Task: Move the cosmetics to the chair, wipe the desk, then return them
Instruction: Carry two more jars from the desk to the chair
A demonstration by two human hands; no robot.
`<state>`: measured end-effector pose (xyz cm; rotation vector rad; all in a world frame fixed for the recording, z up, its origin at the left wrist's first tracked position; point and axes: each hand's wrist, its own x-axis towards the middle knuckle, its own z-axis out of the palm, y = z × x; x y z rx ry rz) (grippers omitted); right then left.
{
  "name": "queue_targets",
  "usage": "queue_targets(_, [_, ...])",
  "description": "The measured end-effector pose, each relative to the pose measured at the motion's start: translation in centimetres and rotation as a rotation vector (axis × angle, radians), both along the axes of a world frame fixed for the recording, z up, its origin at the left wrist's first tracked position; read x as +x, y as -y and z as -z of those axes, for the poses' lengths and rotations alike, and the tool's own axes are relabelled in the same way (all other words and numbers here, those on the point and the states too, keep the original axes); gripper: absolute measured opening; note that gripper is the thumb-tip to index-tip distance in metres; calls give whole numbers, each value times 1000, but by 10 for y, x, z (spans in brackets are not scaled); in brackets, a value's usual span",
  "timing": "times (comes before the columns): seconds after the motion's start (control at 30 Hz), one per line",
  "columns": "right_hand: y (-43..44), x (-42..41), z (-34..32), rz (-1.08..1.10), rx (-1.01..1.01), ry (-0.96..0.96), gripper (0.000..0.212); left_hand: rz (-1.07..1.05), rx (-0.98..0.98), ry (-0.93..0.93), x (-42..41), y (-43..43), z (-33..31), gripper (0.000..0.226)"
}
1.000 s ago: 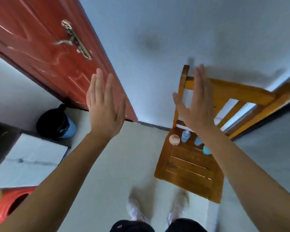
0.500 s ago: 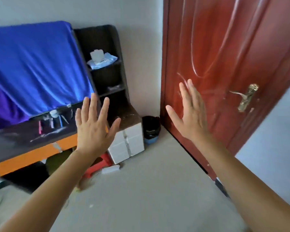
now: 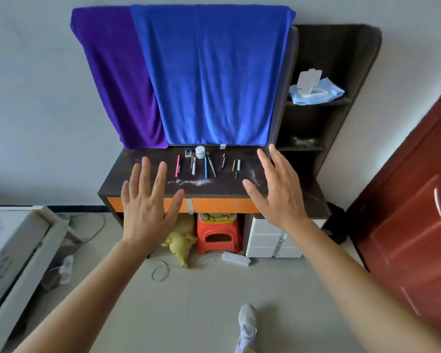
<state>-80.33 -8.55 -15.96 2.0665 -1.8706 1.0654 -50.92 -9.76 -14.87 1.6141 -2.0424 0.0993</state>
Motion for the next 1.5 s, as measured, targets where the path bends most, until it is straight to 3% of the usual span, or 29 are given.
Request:
queue_targets(0.37, [247,-13,70,-31,289,45,74,23,268,97,-29,250,58,70])
queue_targets(0.63, [377,18,81,-78,424,34,73,113,310,137,-18,376,70,71])
queue_targets(1.17, [479,102,200,137,789,234,76,300,735,72,29,535,199,71])
queue_targets(1.5, [532,82,257,14,792,110,82,180,681,5,-8,567,276,70])
